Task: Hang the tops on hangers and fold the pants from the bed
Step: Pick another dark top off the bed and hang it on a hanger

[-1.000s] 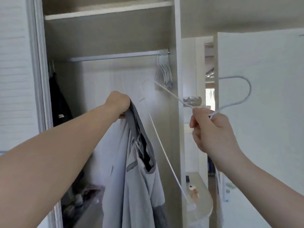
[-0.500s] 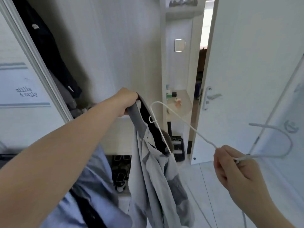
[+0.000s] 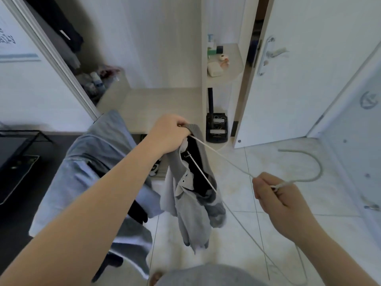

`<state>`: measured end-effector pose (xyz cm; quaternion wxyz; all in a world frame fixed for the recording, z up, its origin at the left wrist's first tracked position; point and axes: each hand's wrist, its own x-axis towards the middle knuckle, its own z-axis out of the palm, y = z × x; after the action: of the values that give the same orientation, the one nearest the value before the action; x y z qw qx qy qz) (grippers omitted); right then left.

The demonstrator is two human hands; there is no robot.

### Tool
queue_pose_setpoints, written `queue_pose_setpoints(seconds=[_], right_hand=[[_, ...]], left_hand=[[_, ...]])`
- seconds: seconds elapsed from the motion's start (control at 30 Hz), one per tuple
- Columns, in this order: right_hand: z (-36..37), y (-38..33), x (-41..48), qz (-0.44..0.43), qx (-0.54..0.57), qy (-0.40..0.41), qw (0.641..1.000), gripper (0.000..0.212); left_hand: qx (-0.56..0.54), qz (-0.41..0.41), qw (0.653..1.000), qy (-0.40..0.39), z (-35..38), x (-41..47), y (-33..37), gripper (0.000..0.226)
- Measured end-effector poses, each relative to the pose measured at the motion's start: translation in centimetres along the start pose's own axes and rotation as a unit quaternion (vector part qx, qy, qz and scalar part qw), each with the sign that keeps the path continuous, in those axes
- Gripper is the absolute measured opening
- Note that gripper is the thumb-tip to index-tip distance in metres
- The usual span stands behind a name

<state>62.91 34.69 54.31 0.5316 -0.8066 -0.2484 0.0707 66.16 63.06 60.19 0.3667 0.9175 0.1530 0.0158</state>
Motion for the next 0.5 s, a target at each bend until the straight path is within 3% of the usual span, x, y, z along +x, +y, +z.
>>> queue_pose_setpoints(seconds=[0.23,0.5], right_hand=[[4.9,0.7,2.0,0.018,-0.049,-0.063,0.997,0.038],[6.7,-0.2,1.7,-0.039,0.082,-0.048,0.995,0.034]], left_hand=[[-0.054,0.018,0.995,-0.083,1.4,-5.1,2.6,0.024],[0.024,0.034,0.985,-0.167,2.3,-7.3,3.2,0.026]])
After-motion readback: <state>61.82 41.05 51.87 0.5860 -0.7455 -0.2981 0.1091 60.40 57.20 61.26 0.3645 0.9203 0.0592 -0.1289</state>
